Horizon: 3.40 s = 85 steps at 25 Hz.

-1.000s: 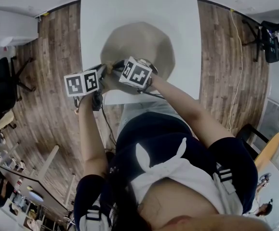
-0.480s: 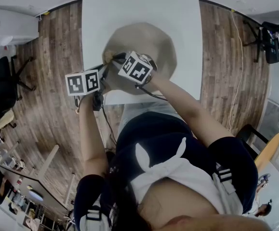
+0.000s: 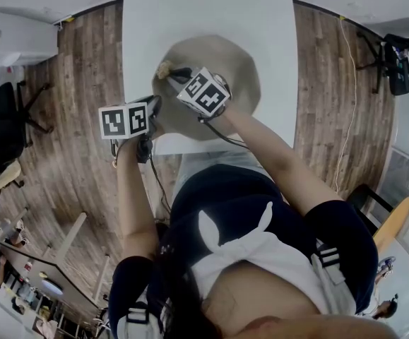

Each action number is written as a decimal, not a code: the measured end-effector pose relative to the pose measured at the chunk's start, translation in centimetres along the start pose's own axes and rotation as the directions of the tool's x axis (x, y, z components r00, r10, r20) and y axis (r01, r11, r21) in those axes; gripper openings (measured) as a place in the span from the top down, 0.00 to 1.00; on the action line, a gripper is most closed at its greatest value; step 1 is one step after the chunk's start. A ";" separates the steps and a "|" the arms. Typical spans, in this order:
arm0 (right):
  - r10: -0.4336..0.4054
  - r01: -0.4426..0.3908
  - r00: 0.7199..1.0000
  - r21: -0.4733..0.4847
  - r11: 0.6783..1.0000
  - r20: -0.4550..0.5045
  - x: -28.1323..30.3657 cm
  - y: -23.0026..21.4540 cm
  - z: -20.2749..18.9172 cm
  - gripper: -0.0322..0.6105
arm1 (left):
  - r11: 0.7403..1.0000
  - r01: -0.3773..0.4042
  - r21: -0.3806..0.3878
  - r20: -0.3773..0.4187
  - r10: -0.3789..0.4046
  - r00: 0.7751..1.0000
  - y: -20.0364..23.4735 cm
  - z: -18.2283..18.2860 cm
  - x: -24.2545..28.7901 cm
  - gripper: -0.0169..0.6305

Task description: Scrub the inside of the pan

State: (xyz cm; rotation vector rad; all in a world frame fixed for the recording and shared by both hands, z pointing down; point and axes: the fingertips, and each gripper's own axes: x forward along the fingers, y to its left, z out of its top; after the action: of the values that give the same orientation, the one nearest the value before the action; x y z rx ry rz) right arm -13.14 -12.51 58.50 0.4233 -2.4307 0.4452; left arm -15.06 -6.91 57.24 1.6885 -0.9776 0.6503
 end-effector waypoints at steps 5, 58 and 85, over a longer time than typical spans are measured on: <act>-0.039 0.039 0.999 0.015 0.999 0.024 -0.5 -1.6 0.2 0.93 | 1.000 0.006 0.001 -0.007 -0.006 1.000 -0.2 -0.1 0.1 0.90; -0.624 0.635 0.767 0.308 0.708 -0.150 -10.5 -12.7 -4.1 0.93 | 0.999 -0.038 0.007 0.020 0.038 0.999 0.0 -0.6 -0.3 0.90; -0.587 0.688 0.699 0.158 0.708 -0.409 -15.3 -11.5 -7.9 0.93 | 0.999 -0.036 0.006 0.056 0.036 0.998 0.2 -1.0 -0.5 0.90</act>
State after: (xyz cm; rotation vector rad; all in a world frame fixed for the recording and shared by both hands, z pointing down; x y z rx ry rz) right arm 7.13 -16.62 57.18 1.1946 -1.7227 0.5143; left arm -15.43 -5.85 57.24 1.7063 -1.0484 0.6339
